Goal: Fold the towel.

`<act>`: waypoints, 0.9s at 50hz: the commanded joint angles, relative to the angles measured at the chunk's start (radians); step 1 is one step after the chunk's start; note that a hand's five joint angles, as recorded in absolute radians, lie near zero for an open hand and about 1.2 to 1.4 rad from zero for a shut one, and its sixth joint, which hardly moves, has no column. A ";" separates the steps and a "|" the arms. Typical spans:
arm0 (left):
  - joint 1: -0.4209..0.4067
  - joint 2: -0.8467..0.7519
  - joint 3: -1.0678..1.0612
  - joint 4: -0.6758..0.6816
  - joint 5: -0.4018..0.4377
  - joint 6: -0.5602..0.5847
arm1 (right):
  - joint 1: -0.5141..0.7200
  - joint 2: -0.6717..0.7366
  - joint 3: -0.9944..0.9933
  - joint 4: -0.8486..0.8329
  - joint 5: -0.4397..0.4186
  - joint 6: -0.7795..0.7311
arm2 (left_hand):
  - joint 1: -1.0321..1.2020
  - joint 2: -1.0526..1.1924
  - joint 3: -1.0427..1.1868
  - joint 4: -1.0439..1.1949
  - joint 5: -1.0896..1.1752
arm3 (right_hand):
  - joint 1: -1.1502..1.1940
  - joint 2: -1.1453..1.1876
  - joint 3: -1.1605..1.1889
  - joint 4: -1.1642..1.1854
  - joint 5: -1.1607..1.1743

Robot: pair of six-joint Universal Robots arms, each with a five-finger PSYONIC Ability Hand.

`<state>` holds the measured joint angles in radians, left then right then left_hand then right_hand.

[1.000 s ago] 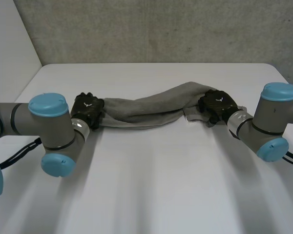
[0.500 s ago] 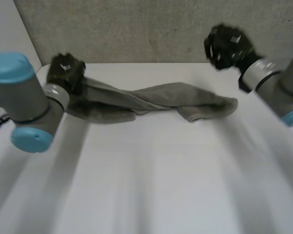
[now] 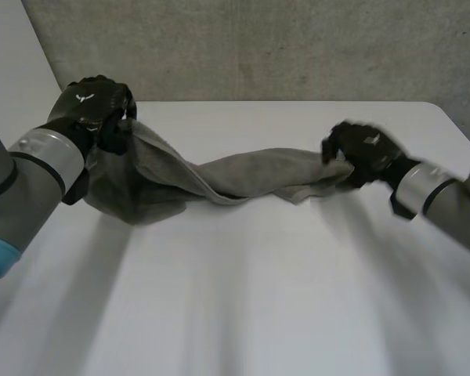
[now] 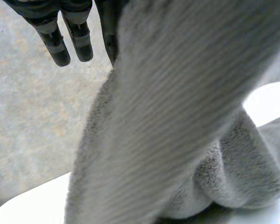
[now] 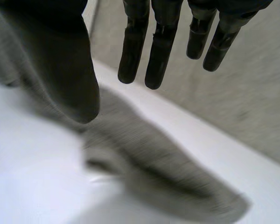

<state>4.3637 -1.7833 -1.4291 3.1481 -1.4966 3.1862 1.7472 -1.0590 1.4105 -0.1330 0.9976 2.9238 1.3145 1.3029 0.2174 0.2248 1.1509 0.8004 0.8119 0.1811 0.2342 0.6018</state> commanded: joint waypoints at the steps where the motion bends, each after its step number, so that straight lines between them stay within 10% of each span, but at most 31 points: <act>1: -0.036 0.084 0.059 -0.066 0.056 -0.026 | 0.145 0.033 0.038 -0.011 0.048 0.059 | 0.082 0.093 -0.043 -0.050 0.071 | -0.040 -0.052 -0.007 -0.060 -0.016; 18: -0.164 0.157 0.093 -0.117 0.050 -0.026 | 0.368 -0.016 0.005 -0.171 0.182 0.497 | 0.082 0.093 -0.043 -0.050 0.071 | -0.207 -0.219 -0.007 -0.060 -0.183; 45: -0.153 0.235 0.144 -0.134 0.029 -0.035 | 0.376 0.046 0.036 -0.232 0.256 0.498 | 0.082 0.093 -0.043 -0.050 0.071 | -0.169 -0.181 -0.007 -0.060 -0.145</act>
<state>4.2108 -1.5460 -1.2865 3.0139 -1.4571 3.1520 2.1191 -1.0192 1.4292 -0.3633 1.2548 3.4223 1.3180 1.3072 0.2174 0.2248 1.1508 0.6500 0.6667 0.1811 0.2342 0.4524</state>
